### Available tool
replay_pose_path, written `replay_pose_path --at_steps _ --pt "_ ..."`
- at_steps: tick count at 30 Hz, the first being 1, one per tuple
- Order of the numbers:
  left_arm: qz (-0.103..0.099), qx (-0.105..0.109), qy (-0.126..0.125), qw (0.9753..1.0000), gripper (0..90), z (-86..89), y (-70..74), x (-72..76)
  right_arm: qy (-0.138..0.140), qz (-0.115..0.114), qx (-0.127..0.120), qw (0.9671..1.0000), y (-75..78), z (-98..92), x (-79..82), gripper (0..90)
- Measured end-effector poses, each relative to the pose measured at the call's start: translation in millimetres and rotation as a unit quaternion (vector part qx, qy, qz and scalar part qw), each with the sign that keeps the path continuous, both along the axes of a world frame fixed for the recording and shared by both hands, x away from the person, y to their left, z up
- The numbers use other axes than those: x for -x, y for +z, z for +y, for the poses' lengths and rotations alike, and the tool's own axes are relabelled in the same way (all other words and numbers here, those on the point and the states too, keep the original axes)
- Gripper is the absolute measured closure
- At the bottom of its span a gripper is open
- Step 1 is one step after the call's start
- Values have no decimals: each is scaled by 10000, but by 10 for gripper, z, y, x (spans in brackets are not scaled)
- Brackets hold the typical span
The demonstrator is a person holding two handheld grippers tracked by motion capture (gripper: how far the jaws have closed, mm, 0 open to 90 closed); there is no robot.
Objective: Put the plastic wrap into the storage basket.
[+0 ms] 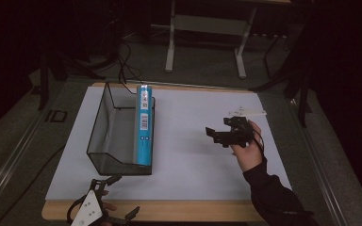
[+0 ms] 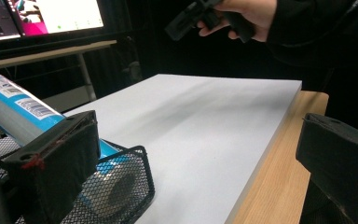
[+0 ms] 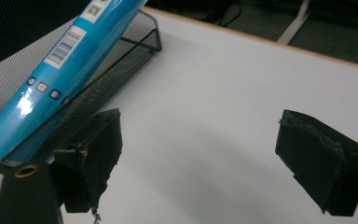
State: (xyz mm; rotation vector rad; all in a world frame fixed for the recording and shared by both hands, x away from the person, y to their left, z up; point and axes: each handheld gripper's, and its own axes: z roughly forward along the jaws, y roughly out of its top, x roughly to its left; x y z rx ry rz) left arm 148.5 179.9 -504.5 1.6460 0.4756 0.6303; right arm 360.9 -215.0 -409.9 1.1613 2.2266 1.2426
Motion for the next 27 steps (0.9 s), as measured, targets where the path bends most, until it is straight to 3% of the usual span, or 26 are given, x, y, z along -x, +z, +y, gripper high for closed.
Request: replay_pose_path --at_steps 8,15,24,27 --pt "2 -23 -3 10000 2 -7 -1 -1 -96 58 -207 9997 -108 -277 207 145" --pt "-4 -36 1 10000 3 -9 -1 -2 -106 153 -238 9995 -265 -426 374 148" --pt "-8 -41 -4 10000 2 -8 0 1 -43 290 -53 9996 -488 -496 572 149" --pt "-11 -38 -13 10000 3 -9 0 1 91 211 2 9997 -533 -516 623 148"
